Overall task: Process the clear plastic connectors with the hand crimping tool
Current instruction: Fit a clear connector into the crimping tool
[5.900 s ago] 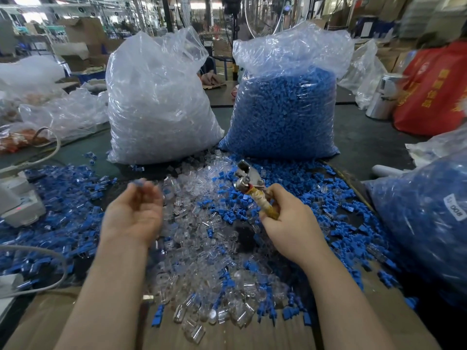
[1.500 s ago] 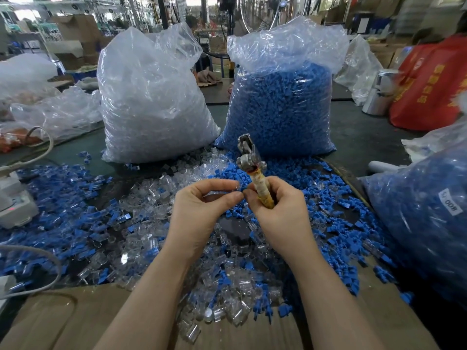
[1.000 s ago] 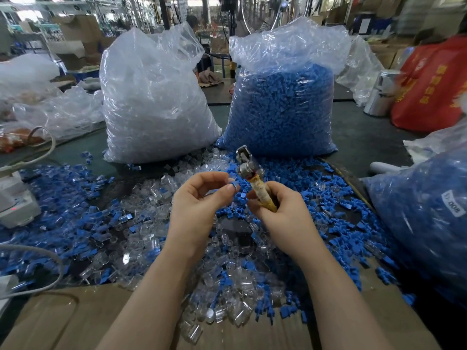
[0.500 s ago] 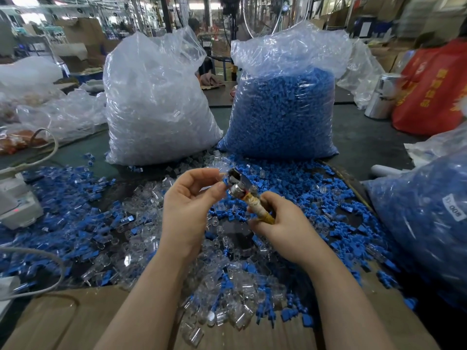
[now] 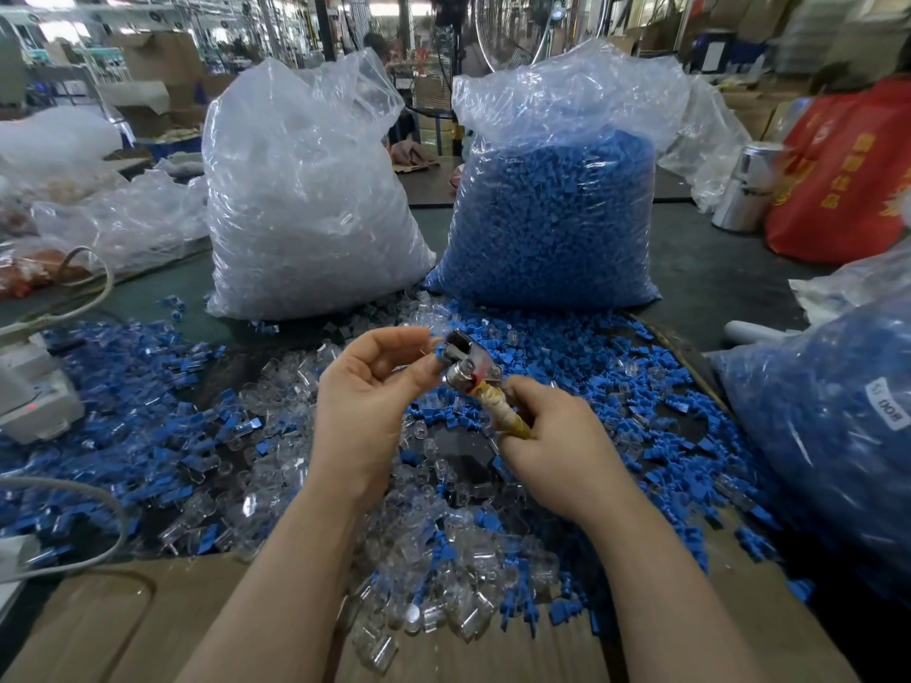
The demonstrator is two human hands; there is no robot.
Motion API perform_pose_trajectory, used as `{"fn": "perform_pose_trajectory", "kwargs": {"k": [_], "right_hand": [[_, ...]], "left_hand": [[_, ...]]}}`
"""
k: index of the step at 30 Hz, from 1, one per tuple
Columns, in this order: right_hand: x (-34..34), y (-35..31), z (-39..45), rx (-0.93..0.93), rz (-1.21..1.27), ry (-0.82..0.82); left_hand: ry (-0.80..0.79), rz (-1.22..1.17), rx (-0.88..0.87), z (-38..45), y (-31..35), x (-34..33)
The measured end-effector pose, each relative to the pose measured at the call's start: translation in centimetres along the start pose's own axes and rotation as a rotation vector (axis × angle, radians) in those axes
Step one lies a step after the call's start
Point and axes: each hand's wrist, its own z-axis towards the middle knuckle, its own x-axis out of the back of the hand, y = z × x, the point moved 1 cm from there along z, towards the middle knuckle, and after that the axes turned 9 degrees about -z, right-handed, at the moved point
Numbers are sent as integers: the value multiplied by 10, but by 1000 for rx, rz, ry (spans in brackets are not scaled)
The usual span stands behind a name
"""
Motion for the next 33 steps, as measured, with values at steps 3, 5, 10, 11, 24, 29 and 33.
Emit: {"fn": "perform_pose_trajectory", "kwargs": {"k": [3, 5, 10, 11, 24, 29, 33], "right_hand": [[0, 0, 0, 3, -20, -1], [0, 0, 1, 13, -31, -8], [-2, 0, 2, 16, -40, 44], [-2, 0, 2, 8, -29, 65], [2, 10, 3, -95, 56, 223], [3, 10, 2, -105, 35, 232], [2, 10, 3, -119, 13, 237]], "left_hand": [[-4, -3, 15, 1, -1, 1], [-7, 10, 38, 2, -1, 2], [104, -306, 246, 8, 5, 10], [149, -381, 282, 10, 8, 15], [861, -1239, 90, 22, 30, 108], [797, -1085, 146, 21, 30, 105], [465, -216, 271, 17, 27, 67]]}}
